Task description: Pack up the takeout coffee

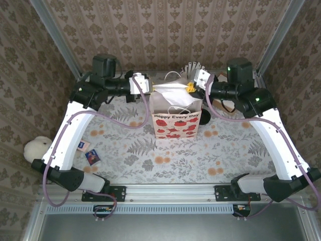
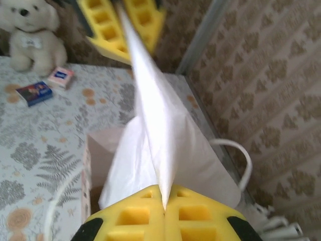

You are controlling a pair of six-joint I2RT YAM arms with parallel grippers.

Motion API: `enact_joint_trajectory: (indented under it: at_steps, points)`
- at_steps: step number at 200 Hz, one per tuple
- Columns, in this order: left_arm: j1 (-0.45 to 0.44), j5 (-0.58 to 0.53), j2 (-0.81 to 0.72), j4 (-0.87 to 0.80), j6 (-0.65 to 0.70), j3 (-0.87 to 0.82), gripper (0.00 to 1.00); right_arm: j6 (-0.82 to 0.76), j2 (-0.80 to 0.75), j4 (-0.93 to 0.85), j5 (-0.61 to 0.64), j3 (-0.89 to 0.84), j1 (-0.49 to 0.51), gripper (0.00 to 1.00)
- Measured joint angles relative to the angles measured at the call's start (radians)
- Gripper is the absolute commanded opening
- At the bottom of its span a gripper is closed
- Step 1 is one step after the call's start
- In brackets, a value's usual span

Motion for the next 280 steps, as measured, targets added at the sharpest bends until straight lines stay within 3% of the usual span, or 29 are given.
enact_joint_trajectory:
  at_steps: [36,70,107,118,128,159,198,244,280]
  points:
    - [-0.068,-0.063,-0.076,0.114,-0.071,-0.208,0.16,-0.093,0.039,-0.094,0.034,0.029,-0.011,0.00]
    - [-0.043,-0.101,-0.096,0.174,-0.141,-0.281,0.22,-0.184,0.077,-0.183,0.055,0.044,-0.011,0.00]
    - [-0.002,-0.138,-0.224,0.236,-0.211,-0.396,0.30,-0.233,0.125,-0.272,0.122,0.115,-0.011,0.00]
    - [-0.002,-0.145,-0.256,0.250,-0.228,-0.417,0.40,-0.240,0.140,-0.306,0.144,0.143,-0.008,0.00]
    - [-0.002,-0.150,-0.278,0.269,-0.254,-0.435,0.61,-0.245,0.155,-0.342,0.169,0.175,-0.002,0.00]
    - [0.000,-0.200,-0.320,0.356,-0.349,-0.510,0.99,-0.249,0.210,-0.442,0.266,0.273,0.042,0.00]
    - [0.005,-0.312,-0.321,0.468,-0.535,-0.564,1.00,-0.228,0.319,-0.581,0.414,0.420,0.101,0.00]
    - [0.005,-0.531,-0.326,0.521,-0.814,-0.584,1.00,-0.121,0.457,-0.724,0.631,0.642,0.179,0.00]
    - [0.005,-0.662,-0.357,0.514,-0.976,-0.636,1.00,-0.085,0.489,-0.789,0.747,0.683,0.208,0.00]
